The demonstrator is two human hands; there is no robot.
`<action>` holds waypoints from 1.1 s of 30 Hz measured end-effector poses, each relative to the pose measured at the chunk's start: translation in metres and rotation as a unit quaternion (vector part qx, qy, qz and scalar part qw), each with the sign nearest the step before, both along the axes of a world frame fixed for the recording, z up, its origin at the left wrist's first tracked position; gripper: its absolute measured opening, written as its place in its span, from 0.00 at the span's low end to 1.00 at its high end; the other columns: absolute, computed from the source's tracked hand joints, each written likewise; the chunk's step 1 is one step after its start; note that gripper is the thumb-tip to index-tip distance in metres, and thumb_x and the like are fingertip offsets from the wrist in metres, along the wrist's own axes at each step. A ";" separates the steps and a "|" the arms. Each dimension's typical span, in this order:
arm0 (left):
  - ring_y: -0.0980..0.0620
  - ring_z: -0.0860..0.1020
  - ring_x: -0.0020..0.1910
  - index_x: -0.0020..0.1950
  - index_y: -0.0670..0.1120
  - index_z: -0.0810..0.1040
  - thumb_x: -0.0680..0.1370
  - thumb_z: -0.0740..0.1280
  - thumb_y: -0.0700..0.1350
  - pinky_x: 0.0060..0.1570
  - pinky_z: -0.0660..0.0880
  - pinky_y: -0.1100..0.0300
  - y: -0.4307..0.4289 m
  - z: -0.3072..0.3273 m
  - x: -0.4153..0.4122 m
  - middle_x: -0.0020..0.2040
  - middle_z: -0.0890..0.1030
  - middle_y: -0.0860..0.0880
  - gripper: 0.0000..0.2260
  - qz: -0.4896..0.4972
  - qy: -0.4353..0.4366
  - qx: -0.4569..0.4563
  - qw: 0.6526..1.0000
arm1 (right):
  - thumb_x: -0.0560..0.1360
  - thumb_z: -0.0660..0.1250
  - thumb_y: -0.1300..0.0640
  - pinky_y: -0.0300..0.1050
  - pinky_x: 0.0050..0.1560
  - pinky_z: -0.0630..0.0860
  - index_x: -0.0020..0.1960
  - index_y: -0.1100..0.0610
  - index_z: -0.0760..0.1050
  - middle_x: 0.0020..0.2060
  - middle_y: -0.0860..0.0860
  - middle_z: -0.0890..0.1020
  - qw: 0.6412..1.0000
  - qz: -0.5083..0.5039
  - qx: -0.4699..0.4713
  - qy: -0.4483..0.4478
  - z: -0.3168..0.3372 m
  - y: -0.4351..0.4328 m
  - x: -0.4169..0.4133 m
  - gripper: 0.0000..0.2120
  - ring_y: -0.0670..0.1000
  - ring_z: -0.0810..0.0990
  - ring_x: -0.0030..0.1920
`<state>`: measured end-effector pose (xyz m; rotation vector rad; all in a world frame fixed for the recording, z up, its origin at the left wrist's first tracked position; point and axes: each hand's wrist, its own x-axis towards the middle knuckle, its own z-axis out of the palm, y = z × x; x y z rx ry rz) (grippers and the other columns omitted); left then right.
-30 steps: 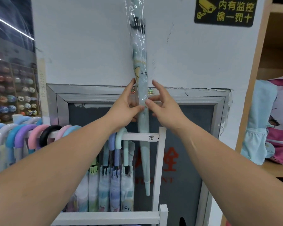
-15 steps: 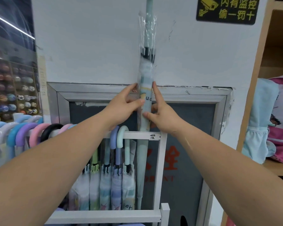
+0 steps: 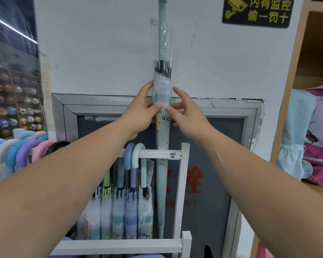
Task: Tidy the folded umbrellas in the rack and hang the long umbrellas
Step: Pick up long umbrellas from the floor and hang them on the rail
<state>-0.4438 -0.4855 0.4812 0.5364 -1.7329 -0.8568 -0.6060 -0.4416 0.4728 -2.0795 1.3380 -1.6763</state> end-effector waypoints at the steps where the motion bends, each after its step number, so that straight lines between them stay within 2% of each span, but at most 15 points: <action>1: 0.44 0.86 0.51 0.77 0.61 0.62 0.83 0.65 0.38 0.48 0.83 0.50 0.001 0.001 -0.001 0.54 0.85 0.41 0.28 -0.003 -0.001 -0.002 1.000 | 0.79 0.67 0.49 0.54 0.58 0.80 0.76 0.39 0.60 0.51 0.47 0.82 1.000 0.001 0.001 0.001 0.004 -0.002 0.002 0.29 0.44 0.84 0.49; 3: 0.47 0.86 0.47 0.77 0.61 0.63 0.83 0.65 0.38 0.44 0.83 0.53 0.002 0.001 -0.002 0.52 0.86 0.43 0.28 -0.010 0.005 0.000 1.000 | 0.79 0.67 0.50 0.57 0.56 0.81 0.76 0.36 0.58 0.49 0.51 0.83 1.000 0.008 0.002 -0.010 0.009 -0.007 0.005 0.31 0.50 0.84 0.48; 6: 0.51 0.86 0.43 0.76 0.60 0.63 0.83 0.64 0.37 0.39 0.81 0.58 0.002 0.001 -0.002 0.50 0.86 0.45 0.27 -0.016 0.008 0.010 1.000 | 0.79 0.67 0.53 0.58 0.55 0.82 0.76 0.32 0.52 0.48 0.51 0.84 1.000 0.011 0.010 -0.025 0.011 -0.013 0.007 0.36 0.53 0.85 0.48; 9: 0.52 0.86 0.43 0.75 0.57 0.64 0.83 0.65 0.37 0.38 0.81 0.60 0.002 -0.002 0.000 0.50 0.86 0.46 0.25 -0.008 -0.017 0.013 1.000 | 0.79 0.67 0.56 0.60 0.54 0.81 0.76 0.31 0.49 0.51 0.50 0.84 1.000 0.016 0.021 -0.013 0.009 -0.015 0.006 0.38 0.55 0.84 0.48; 11: 0.50 0.86 0.46 0.74 0.56 0.65 0.82 0.66 0.37 0.41 0.82 0.58 0.001 -0.008 0.003 0.52 0.86 0.45 0.25 -0.005 -0.040 0.017 0.999 | 0.78 0.67 0.58 0.61 0.54 0.81 0.77 0.33 0.47 0.50 0.48 0.85 0.999 0.022 0.034 -0.001 0.004 -0.016 0.005 0.41 0.54 0.84 0.48; 13: 0.46 0.86 0.48 0.70 0.58 0.68 0.81 0.69 0.37 0.49 0.84 0.51 0.000 -0.016 0.006 0.50 0.87 0.42 0.24 0.013 -0.064 0.008 0.998 | 0.77 0.69 0.60 0.61 0.53 0.81 0.78 0.34 0.46 0.48 0.47 0.86 0.998 0.039 0.045 0.003 -0.004 -0.015 0.002 0.43 0.55 0.85 0.49; 15: 0.47 0.84 0.44 0.64 0.61 0.72 0.78 0.72 0.38 0.56 0.81 0.44 -0.003 -0.023 0.010 0.48 0.86 0.39 0.23 0.057 -0.093 -0.010 0.994 | 0.76 0.70 0.62 0.60 0.49 0.83 0.78 0.35 0.47 0.46 0.48 0.86 0.997 0.061 0.056 0.009 -0.012 -0.012 -0.001 0.45 0.55 0.85 0.46; 17: 0.51 0.81 0.41 0.60 0.64 0.74 0.76 0.74 0.40 0.58 0.79 0.42 -0.006 -0.026 0.012 0.48 0.85 0.38 0.22 0.088 -0.103 -0.008 0.991 | 0.75 0.71 0.64 0.58 0.44 0.83 0.79 0.36 0.48 0.45 0.55 0.85 0.995 0.067 0.077 0.016 -0.021 -0.008 -0.003 0.46 0.57 0.83 0.42; 19: 0.50 0.82 0.44 0.63 0.62 0.74 0.76 0.74 0.43 0.57 0.80 0.43 -0.006 -0.024 0.013 0.49 0.85 0.41 0.21 0.104 -0.092 -0.013 0.990 | 0.75 0.72 0.65 0.54 0.43 0.82 0.80 0.38 0.47 0.45 0.60 0.84 0.993 0.051 0.100 0.033 -0.030 -0.006 -0.005 0.48 0.55 0.82 0.39; 20: 0.50 0.83 0.46 0.67 0.60 0.73 0.76 0.72 0.43 0.57 0.80 0.46 -0.005 -0.021 0.013 0.49 0.85 0.44 0.22 0.110 -0.076 -0.016 0.991 | 0.74 0.72 0.64 0.54 0.44 0.82 0.80 0.37 0.46 0.44 0.60 0.84 0.992 0.045 0.106 0.046 -0.034 -0.005 -0.006 0.48 0.55 0.82 0.39; 23: 0.49 0.82 0.46 0.70 0.56 0.72 0.80 0.63 0.41 0.54 0.79 0.52 0.004 -0.001 0.013 0.50 0.83 0.45 0.20 0.095 0.029 -0.017 0.995 | 0.74 0.72 0.64 0.49 0.44 0.79 0.78 0.33 0.45 0.39 0.54 0.83 0.988 0.046 0.131 0.069 -0.043 -0.004 -0.010 0.49 0.50 0.79 0.34; 25: 0.46 0.80 0.48 0.68 0.60 0.71 0.81 0.57 0.45 0.55 0.77 0.53 0.015 0.017 0.014 0.56 0.81 0.44 0.17 0.071 0.069 -0.022 0.995 | 0.75 0.72 0.64 0.42 0.39 0.76 0.78 0.32 0.45 0.35 0.51 0.80 0.987 0.048 0.139 0.070 -0.046 -0.002 -0.013 0.49 0.46 0.74 0.31; 28: 0.46 0.81 0.56 0.71 0.60 0.68 0.85 0.56 0.55 0.58 0.78 0.55 0.024 0.039 0.015 0.61 0.78 0.50 0.14 0.019 0.058 -0.044 0.997 | 0.75 0.72 0.64 0.37 0.36 0.73 0.78 0.33 0.46 0.34 0.50 0.78 0.988 0.046 0.137 0.062 -0.048 -0.001 -0.016 0.48 0.45 0.73 0.30; 30: 0.49 0.81 0.58 0.77 0.60 0.62 0.85 0.59 0.56 0.59 0.78 0.57 0.026 0.049 0.016 0.63 0.77 0.52 0.20 0.009 0.026 -0.054 0.998 | 0.75 0.72 0.63 0.36 0.36 0.73 0.78 0.33 0.47 0.33 0.49 0.78 0.988 0.039 0.135 0.071 -0.049 -0.002 -0.017 0.47 0.45 0.73 0.31; 33: 0.48 0.78 0.63 0.80 0.65 0.54 0.84 0.62 0.55 0.66 0.72 0.52 0.026 0.060 0.019 0.63 0.75 0.56 0.27 -0.004 0.001 -0.048 0.999 | 0.75 0.72 0.61 0.35 0.36 0.72 0.78 0.34 0.49 0.33 0.46 0.79 0.986 0.021 0.139 0.095 -0.049 -0.003 -0.019 0.46 0.43 0.74 0.31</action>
